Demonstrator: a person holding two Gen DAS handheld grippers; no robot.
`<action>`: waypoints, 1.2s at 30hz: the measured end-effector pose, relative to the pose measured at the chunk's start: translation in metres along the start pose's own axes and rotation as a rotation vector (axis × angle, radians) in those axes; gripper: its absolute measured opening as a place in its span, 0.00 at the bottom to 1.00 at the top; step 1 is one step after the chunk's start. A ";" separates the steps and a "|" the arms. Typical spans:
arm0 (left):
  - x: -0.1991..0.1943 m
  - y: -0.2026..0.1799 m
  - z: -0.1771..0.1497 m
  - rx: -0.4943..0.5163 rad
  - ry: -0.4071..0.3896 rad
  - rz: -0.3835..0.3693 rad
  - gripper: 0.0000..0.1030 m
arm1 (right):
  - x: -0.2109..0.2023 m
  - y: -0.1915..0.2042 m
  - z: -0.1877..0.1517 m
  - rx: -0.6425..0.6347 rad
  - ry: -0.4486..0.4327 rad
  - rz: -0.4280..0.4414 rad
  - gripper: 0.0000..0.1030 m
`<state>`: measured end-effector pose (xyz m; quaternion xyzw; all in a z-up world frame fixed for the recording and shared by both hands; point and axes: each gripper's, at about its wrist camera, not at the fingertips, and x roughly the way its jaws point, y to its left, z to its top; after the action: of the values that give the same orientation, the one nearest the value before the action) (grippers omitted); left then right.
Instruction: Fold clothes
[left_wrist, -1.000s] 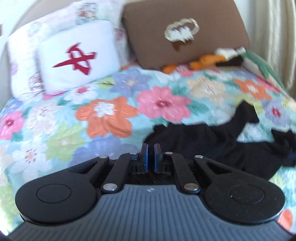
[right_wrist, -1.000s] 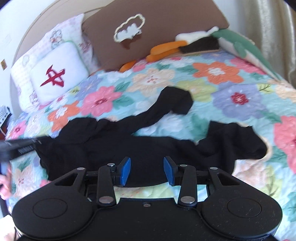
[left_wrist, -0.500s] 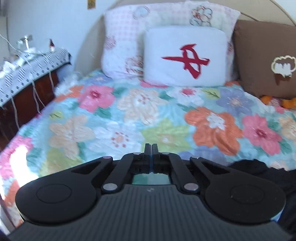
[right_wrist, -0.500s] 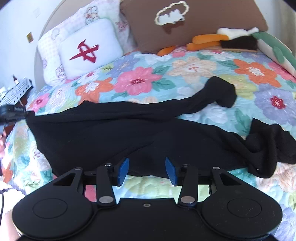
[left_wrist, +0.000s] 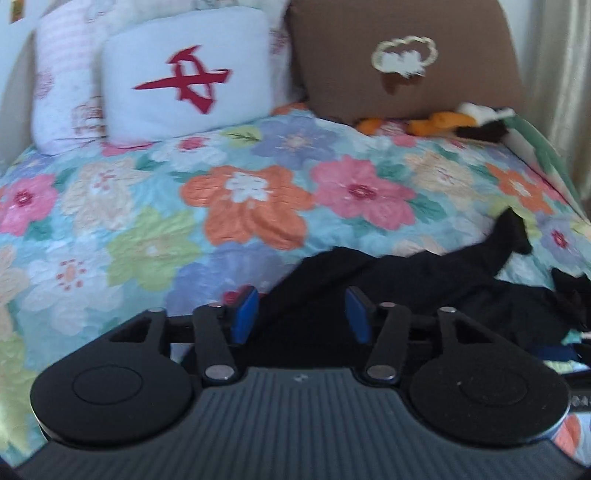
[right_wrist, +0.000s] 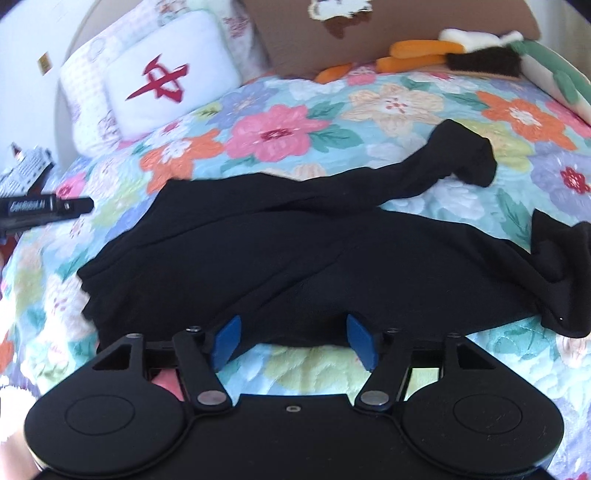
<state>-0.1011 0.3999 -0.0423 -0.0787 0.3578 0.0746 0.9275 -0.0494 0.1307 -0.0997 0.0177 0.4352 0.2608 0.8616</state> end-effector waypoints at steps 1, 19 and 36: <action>0.008 -0.011 -0.003 0.046 0.022 -0.040 0.54 | 0.004 -0.003 0.000 0.013 -0.009 -0.007 0.67; -0.010 -0.056 -0.006 0.144 -0.024 -0.215 0.55 | -0.066 -0.013 -0.054 -0.090 0.056 0.135 0.05; 0.057 -0.111 0.004 0.295 0.116 -0.150 0.12 | -0.058 -0.015 -0.059 -0.142 0.007 0.064 0.05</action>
<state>-0.0350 0.2971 -0.0681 0.0276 0.4107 -0.0528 0.9098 -0.1161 0.0795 -0.0969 -0.0304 0.4180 0.3183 0.8503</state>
